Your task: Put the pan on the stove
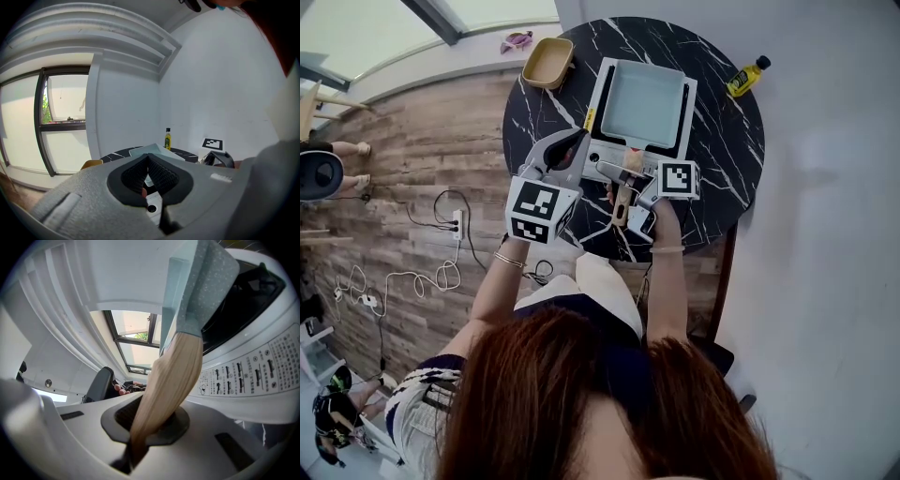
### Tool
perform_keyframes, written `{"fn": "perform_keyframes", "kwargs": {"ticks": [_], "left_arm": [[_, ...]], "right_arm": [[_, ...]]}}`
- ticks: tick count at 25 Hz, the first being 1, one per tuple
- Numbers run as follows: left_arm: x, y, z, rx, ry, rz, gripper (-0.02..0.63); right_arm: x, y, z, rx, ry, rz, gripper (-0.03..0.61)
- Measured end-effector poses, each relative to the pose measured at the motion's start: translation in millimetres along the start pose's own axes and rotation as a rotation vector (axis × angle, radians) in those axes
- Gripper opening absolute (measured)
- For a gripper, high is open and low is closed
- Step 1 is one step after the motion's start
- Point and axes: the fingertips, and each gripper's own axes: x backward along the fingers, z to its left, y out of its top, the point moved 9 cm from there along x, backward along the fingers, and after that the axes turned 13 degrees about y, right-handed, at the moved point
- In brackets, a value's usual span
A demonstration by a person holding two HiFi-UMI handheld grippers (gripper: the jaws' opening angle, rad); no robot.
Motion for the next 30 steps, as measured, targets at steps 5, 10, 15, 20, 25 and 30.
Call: {"fn": "perform_keyframes", "kwargs": {"ticks": [5,10,15,20,25,30], "left_arm": [[0,-1,-1,-0.008,-0.002,0.001,0.012],[-3,-1,0,-0.011,-0.008,0.008,0.012],[-7,0,1,-0.006,-0.014,0.007,0.012],[-9,0,3,-0.004,-0.016,0.005,0.012],[-8,1,4,-0.002,-0.017,0.004,0.012],[-4,1,4,-0.001,-0.02,-0.001,0.012]], "right_arm": [[0,2,-4,-0.016,0.003,-0.008,0.028],[1,4,-7,-0.027,0.006,-0.016,0.029],[3,9,-9,-0.017,-0.014,-0.013,0.029],[-1,6,-12,-0.039,-0.017,0.0,0.029],[-2,5,-15,-0.035,-0.028,0.001,0.031],[-2,4,-15,-0.019,-0.028,-0.001,0.041]]}}
